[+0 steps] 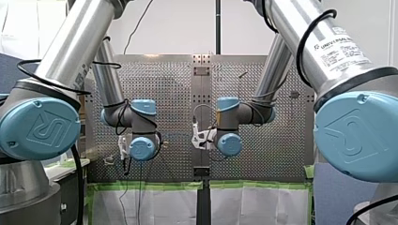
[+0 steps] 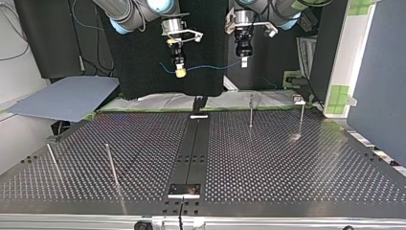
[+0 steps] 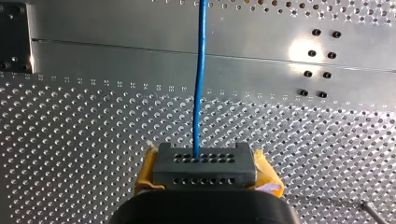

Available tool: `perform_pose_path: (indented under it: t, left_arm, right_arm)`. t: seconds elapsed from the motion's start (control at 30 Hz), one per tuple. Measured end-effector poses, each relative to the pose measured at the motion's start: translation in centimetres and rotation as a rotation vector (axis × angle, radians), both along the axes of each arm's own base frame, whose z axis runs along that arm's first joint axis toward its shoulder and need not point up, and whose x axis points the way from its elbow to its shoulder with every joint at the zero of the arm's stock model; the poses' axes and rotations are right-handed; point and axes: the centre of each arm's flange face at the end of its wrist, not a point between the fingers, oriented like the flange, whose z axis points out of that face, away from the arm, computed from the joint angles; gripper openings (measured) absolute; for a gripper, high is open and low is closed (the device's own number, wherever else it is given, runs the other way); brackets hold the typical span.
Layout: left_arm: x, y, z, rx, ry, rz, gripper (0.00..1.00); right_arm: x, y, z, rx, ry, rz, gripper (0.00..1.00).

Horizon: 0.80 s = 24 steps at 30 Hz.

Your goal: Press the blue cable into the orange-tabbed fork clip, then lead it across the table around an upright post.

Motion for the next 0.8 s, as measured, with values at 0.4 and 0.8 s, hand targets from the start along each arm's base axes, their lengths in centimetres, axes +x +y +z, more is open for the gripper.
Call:
perform_pose_path:
  t: [0.4, 0.8]
  left_arm:
    - [-0.3, 0.4, -2.0, 0.029, 0.046, 0.001, 0.0]
    - [-0.6, 0.5, -2.8, 0.041, 0.065, 0.002, 0.0]
  right_arm:
    - [-0.6, 0.0, -2.4, 0.041, 0.042, -0.017, 0.0]
    - [-1.5, 0.9, -7.9, 0.115, 0.118, -0.018, 0.0]
